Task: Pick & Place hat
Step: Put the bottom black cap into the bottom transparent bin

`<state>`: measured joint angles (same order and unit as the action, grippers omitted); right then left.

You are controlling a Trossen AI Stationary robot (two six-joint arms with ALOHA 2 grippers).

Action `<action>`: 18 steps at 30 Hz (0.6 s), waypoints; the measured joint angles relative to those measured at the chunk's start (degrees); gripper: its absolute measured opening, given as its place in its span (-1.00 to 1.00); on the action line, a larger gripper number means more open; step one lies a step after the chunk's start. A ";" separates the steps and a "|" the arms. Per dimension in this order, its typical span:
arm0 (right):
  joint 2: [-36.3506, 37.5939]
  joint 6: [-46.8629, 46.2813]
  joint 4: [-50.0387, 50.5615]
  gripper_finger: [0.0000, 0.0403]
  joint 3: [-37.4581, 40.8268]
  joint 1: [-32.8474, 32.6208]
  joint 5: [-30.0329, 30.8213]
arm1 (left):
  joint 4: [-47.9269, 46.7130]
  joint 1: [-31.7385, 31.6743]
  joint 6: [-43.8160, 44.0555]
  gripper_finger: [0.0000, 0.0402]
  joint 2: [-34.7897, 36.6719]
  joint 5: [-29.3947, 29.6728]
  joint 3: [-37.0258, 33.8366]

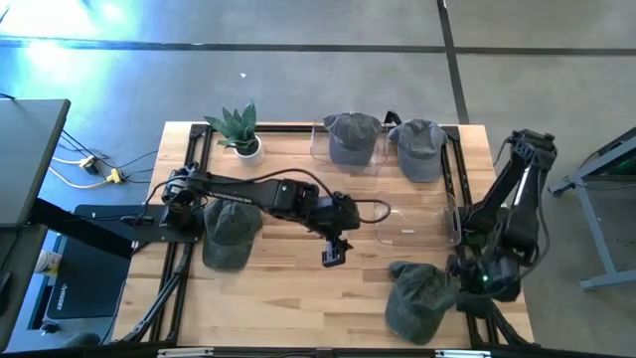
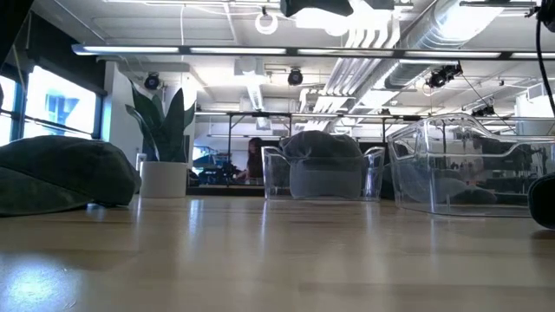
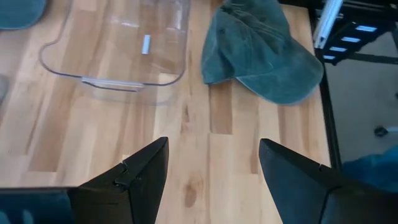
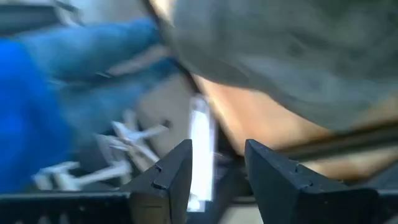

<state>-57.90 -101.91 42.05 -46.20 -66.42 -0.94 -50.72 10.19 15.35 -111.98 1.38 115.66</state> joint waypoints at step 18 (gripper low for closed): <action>-0.51 -0.35 -1.97 0.24 16.64 1.93 3.62 | 1.31 -0.04 1.69 0.22 -0.04 0.44 0.00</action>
<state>-58.41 -102.26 40.08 -29.56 -64.49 2.68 -49.41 10.15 17.04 -112.03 1.82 115.66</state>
